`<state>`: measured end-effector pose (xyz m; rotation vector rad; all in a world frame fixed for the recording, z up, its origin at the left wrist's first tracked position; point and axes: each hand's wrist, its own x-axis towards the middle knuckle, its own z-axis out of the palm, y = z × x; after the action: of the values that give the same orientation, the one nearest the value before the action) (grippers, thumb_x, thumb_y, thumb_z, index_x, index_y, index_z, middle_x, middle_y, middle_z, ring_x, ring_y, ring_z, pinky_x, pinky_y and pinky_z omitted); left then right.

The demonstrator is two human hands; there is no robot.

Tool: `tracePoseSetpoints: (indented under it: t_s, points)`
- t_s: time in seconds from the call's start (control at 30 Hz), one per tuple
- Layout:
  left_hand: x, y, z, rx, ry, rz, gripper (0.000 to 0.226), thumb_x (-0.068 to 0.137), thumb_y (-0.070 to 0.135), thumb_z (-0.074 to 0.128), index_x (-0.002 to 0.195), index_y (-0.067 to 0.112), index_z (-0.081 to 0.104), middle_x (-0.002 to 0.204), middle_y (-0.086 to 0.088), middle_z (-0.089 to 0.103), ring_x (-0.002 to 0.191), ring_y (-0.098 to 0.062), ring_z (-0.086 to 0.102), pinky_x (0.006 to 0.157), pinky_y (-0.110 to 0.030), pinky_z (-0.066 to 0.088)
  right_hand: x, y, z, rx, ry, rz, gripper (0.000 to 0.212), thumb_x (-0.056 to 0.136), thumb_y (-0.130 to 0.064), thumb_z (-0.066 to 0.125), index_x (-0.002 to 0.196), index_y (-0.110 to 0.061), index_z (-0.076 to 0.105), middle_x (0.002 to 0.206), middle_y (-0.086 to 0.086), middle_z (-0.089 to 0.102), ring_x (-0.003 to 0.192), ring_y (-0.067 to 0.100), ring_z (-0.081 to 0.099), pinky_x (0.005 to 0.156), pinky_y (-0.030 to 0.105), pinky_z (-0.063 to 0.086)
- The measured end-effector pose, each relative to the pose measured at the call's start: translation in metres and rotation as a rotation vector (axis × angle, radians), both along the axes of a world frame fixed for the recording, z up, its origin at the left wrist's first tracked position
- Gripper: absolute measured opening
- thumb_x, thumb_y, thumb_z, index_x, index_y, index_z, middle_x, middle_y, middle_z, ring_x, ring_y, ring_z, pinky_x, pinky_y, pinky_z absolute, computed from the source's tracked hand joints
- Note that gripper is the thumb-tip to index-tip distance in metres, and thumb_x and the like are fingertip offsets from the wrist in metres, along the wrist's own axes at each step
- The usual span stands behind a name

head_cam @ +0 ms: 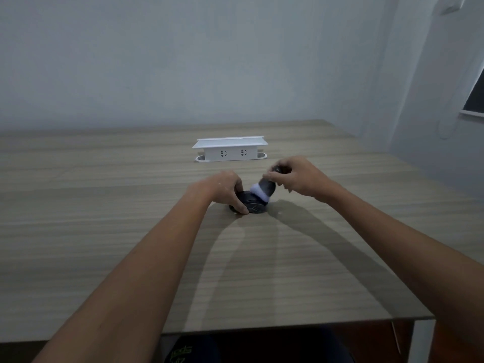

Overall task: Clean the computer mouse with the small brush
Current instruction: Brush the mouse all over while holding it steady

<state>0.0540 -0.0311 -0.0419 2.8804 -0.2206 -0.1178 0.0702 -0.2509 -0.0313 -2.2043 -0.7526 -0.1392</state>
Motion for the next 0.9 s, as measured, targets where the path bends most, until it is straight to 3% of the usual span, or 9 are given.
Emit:
tracePoseSetpoints:
  t_s: [0.13,0.2,0.33,0.47,0.53,0.63,0.73,0.8,0.9]
  points:
    - [-0.001,0.0,-0.002,-0.017,0.001,0.018,0.06,0.061,0.045,0.09,0.108,0.012,0.072,0.103,-0.002,0.072,0.095,-0.02,0.065,0.085,-0.038,0.056,0.01,-0.004,-0.006,-0.125,-0.082,-0.111,0.013,0.084,-0.019,0.068,0.082,-0.009,0.076,0.07,0.003,0.07,0.063,0.018,0.062,0.061,0.029,0.048]
    - [-0.001,0.0,-0.003,-0.026,0.01,0.025,0.061,0.061,0.045,0.09,0.108,0.012,0.072,0.103,-0.002,0.071,0.096,-0.021,0.065,0.087,-0.04,0.057,0.012,-0.007,-0.003,-0.144,-0.113,-0.123,0.011,0.084,-0.019,0.068,0.079,-0.012,0.076,0.071,-0.002,0.07,0.066,0.013,0.063,0.063,0.026,0.046]
    - [-0.001,-0.002,-0.003,0.003,0.003,0.018,0.055,0.063,0.045,0.089,0.103,0.01,0.074,0.097,-0.004,0.072,0.09,-0.022,0.065,0.079,-0.038,0.055,0.003,-0.001,-0.003,-0.015,-0.003,-0.015,0.016,0.088,-0.023,0.068,0.087,-0.01,0.076,0.064,0.002,0.062,0.05,0.009,0.051,0.048,0.022,0.044]
    - [-0.003,-0.004,-0.002,-0.002,0.006,0.042,0.059,0.063,0.047,0.089,0.104,0.008,0.073,0.098,-0.004,0.071,0.093,-0.022,0.065,0.08,-0.037,0.055,0.014,-0.001,-0.001,-0.205,-0.161,-0.146,0.012,0.082,-0.015,0.066,0.078,-0.009,0.075,0.069,-0.002,0.067,0.067,0.015,0.063,0.051,0.007,0.036]
    - [-0.005,-0.008,-0.002,0.04,0.004,0.044,0.06,0.064,0.05,0.087,0.103,0.006,0.073,0.099,-0.008,0.072,0.094,-0.025,0.065,0.081,-0.04,0.055,0.014,0.001,0.007,-0.169,-0.183,-0.151,0.014,0.082,-0.015,0.066,0.068,-0.016,0.071,0.064,-0.007,0.062,0.063,0.01,0.059,0.051,0.005,0.036]
    - [-0.006,-0.013,-0.002,0.083,0.002,0.055,0.061,0.065,0.055,0.084,0.099,0.006,0.073,0.096,-0.01,0.072,0.091,-0.026,0.065,0.074,-0.038,0.053,0.011,0.009,0.01,-0.128,-0.161,-0.098,0.012,0.083,-0.021,0.07,0.072,-0.022,0.073,0.06,-0.009,0.059,0.054,-0.001,0.054,0.049,0.009,0.036]
    - [-0.005,-0.012,-0.005,0.079,-0.021,0.079,0.056,0.06,0.06,0.085,0.078,0.01,0.068,0.077,-0.004,0.065,0.08,-0.025,0.062,0.064,-0.036,0.048,0.015,0.007,-0.001,-0.275,-0.209,-0.104,0.012,0.081,-0.011,0.066,0.076,-0.007,0.076,0.067,0.0,0.068,0.062,0.011,0.06,0.057,0.021,0.042]
    - [-0.004,-0.012,-0.008,0.074,-0.041,0.109,0.057,0.057,0.064,0.083,0.065,0.014,0.058,0.067,0.0,0.057,0.072,-0.024,0.058,0.059,-0.033,0.042,0.014,0.003,-0.006,-0.238,-0.231,-0.136,0.013,0.081,-0.007,0.063,0.077,-0.003,0.075,0.068,0.0,0.067,0.063,0.015,0.058,0.062,0.025,0.042]
    - [-0.007,-0.012,-0.011,0.067,-0.061,0.137,0.063,0.057,0.069,0.08,0.075,0.012,0.06,0.075,-0.002,0.061,0.076,-0.025,0.06,0.063,-0.035,0.045,0.007,0.005,-0.006,-0.074,-0.233,-0.135,0.011,0.082,-0.014,0.066,0.078,-0.01,0.076,0.074,-0.003,0.07,0.066,0.005,0.057,0.06,0.013,0.04]
